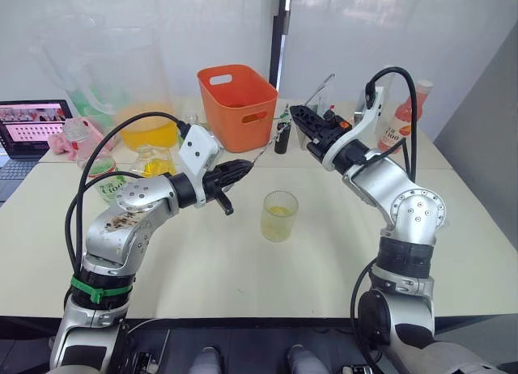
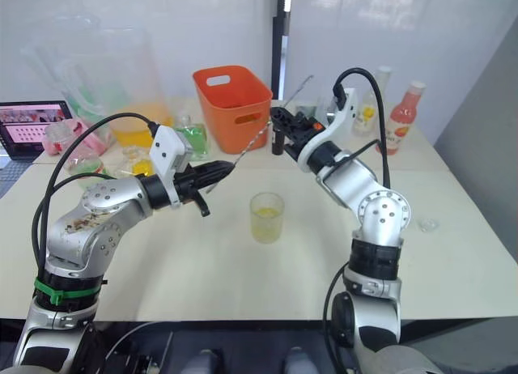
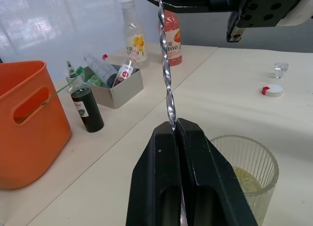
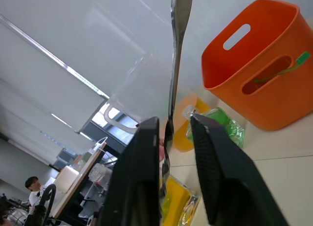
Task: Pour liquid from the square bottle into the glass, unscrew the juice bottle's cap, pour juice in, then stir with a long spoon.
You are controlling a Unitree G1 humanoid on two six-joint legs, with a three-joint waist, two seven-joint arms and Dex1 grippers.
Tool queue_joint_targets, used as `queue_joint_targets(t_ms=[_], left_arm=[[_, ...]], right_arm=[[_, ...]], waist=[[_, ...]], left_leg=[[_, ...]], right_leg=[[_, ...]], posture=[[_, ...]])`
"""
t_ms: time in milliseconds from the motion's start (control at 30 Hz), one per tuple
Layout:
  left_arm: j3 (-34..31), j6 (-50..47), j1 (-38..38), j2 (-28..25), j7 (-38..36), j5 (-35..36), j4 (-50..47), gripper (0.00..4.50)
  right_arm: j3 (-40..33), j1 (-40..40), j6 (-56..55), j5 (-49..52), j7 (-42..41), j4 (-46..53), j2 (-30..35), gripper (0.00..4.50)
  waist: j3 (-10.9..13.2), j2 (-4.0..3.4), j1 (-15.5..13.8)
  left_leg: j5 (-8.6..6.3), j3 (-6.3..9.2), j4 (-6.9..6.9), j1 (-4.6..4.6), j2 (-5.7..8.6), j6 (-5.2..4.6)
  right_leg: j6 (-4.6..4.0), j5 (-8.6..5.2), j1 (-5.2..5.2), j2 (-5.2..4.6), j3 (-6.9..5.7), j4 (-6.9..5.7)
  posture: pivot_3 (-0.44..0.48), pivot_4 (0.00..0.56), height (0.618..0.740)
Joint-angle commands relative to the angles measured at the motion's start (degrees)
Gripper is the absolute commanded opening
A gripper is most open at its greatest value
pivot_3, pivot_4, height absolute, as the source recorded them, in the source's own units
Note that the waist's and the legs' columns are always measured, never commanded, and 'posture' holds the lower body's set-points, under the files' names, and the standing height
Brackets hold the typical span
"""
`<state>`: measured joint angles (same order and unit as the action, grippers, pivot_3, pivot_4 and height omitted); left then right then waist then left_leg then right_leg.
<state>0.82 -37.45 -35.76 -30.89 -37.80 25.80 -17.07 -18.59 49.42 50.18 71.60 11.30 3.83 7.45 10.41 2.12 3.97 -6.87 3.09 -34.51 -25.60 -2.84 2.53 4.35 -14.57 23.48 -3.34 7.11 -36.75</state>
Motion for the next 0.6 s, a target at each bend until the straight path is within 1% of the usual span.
queue_joint_targets(t_ms=[33, 233, 300, 433, 467, 600], left_arm=[[-0.16, 1.59, -0.42, -0.25, -0.56, -0.33, -2.06, 0.0], [-0.16, 1.54, -0.19, -0.36, -0.98, -0.67, -2.04, 0.0], [-1.17, 0.8, -0.13, -0.42, -0.35, -0.49, -1.56, 0.0], [-4.49, 1.01, -0.88, -0.64, -0.35, 1.06, -0.43, 1.21], [-5.36, 1.11, -1.04, -1.19, -0.95, 1.52, -0.12, 1.61], [-9.47, 0.93, -0.38, -3.61, -3.0, 4.15, 0.37, 2.92]], right_arm=[[0.7, 0.61, -0.36, -0.76, -0.89, 1.35, 1.07, 0.01], [1.05, 0.56, -0.56, -1.52, -1.78, 1.13, 1.72, 0.01], [1.02, 0.62, -0.66, -1.83, -2.08, 1.29, 2.18, 0.01], [0.46, 0.62, -1.63, -2.25, -3.27, 2.2, 3.38, 0.0], [0.35, 0.51, -1.85, -2.63, -4.38, 2.73, 4.31, 0.0], [0.16, 1.45, -2.49, -4.59, -10.15, 4.13, 9.58, 0.0]], waist=[[0.0, -0.01, 0.02], [0.02, -0.03, 0.0], [0.02, -0.03, 0.0], [0.02, -0.03, 0.0], [0.02, -0.03, 0.0], [0.02, -0.03, -0.01]], left_leg=[[0.0, -0.01, 0.01, 0.0, 0.0, 0.0], [0.0, -0.02, 0.05, -0.02, 0.0, 0.0], [0.0, -0.02, 0.06, -0.02, 0.0, 0.0], [0.0, -0.02, 0.08, -0.04, 0.0, -0.01], [0.01, -0.02, 0.08, -0.06, 0.0, -0.01], [0.01, -0.03, 0.1, -0.25, -0.01, -0.01]], right_leg=[[0.0, 0.0, 0.01, 0.0, 0.0, 0.0], [-0.01, -0.02, 0.06, 0.0, 0.02, 0.0], [-0.01, -0.02, 0.07, 0.0, 0.02, 0.0], [0.0, -0.03, 0.12, 0.0, 0.02, -0.01], [0.0, -0.03, 0.15, 0.01, 0.02, -0.01], [-0.01, -0.03, 0.37, 0.0, 0.02, -0.04]], posture=[[0.0, 0.15, 0.74], [0.0, 0.15, 0.74], [0.0, 0.15, 0.74], [0.0, 0.15, 0.74], [0.0, 0.15, 0.74], [0.0, 0.15, 0.74]])
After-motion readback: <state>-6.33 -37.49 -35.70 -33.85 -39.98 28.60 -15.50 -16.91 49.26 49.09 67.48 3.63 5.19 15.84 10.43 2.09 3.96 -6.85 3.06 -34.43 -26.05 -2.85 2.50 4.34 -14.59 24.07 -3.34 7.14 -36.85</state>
